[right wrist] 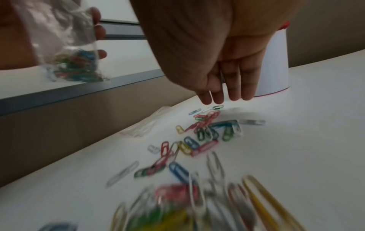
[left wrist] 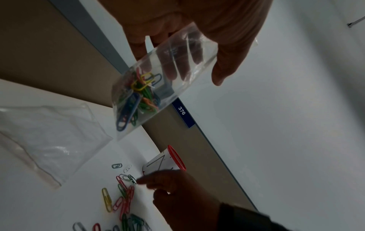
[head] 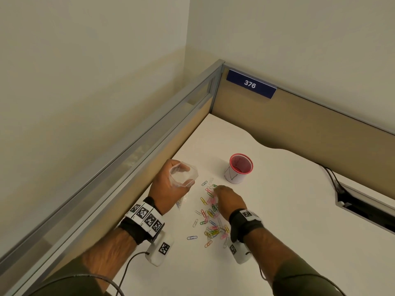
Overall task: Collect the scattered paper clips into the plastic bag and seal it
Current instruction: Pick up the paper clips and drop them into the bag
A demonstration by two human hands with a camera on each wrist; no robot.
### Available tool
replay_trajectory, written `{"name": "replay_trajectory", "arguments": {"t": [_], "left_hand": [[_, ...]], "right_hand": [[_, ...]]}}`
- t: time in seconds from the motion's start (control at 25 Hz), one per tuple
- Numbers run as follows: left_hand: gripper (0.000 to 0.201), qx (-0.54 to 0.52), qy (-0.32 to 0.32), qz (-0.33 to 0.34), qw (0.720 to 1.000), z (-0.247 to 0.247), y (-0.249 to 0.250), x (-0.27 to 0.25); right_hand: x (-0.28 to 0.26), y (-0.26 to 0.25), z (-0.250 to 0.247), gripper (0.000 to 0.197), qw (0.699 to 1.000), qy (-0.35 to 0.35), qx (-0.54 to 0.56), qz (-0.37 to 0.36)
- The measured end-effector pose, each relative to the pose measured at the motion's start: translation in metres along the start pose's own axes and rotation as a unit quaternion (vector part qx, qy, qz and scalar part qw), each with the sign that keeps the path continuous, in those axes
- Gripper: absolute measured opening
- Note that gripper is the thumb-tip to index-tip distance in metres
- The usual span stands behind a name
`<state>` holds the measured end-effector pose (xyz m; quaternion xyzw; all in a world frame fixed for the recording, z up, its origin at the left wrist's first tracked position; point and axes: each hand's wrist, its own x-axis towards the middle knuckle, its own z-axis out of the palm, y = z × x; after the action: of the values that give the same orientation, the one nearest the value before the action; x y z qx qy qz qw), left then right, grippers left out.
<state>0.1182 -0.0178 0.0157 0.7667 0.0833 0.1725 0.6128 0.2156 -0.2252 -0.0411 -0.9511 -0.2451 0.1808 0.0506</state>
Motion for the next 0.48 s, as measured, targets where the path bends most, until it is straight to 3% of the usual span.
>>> {"name": "replay_trajectory", "arguments": {"t": [0.16,0.28,0.48], "left_hand": [[0.040,0.005,-0.002,0.000,1.000,-0.001,0.002,-0.004],[0.042,0.010,0.002,-0.009,1.000,-0.006,0.000,-0.006],[0.043,0.021,0.011,-0.006,1.000,-0.008,-0.001,-0.003]], "right_hand": [[0.033,-0.005,-0.006,0.082,0.994,-0.097,-0.026,-0.034],[0.039,-0.010,-0.004,0.084,0.991,-0.120,-0.042,-0.045],[0.007,-0.007,0.011,0.079,0.996,-0.071,-0.022,-0.047]]}}
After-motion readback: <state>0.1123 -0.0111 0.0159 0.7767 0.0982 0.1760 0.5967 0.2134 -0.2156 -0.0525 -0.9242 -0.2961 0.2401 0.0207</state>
